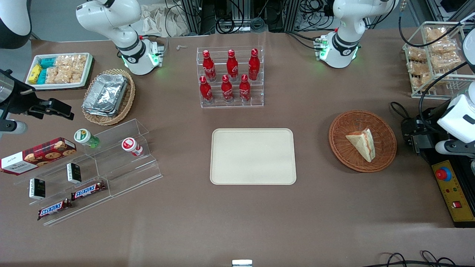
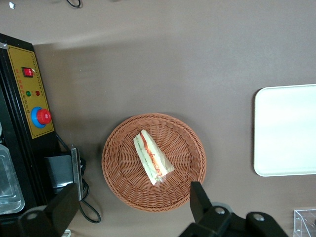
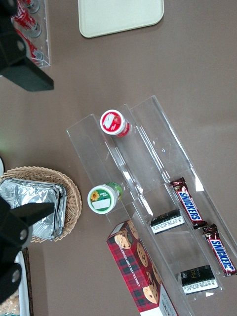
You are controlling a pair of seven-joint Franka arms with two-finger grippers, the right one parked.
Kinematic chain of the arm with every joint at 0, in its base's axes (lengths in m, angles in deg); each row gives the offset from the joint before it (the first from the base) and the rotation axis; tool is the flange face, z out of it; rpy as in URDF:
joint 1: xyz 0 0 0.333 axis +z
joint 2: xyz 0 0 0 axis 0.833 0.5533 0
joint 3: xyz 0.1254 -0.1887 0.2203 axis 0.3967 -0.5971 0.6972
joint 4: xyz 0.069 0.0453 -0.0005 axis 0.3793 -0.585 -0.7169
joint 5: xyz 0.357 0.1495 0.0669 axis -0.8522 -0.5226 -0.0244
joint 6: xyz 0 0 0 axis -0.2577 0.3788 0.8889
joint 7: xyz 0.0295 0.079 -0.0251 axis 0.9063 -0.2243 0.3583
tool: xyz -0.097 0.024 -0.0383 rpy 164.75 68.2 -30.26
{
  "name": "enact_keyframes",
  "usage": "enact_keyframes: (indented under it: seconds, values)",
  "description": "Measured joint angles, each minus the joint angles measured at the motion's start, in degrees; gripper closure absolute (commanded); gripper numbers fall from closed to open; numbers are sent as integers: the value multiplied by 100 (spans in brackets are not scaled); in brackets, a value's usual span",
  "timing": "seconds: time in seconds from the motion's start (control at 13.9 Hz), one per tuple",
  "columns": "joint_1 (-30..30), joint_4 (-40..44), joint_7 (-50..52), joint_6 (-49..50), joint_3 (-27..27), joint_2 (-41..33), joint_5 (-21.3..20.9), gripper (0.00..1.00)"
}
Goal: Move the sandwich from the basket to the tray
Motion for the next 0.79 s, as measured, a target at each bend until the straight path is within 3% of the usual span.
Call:
enact_keyframes:
  seconds: [0.5,0.79]
  values:
    - [23,-212,367,54,15,-104,0,0]
    - [124,-1410,419,-708,39,-746,135,0]
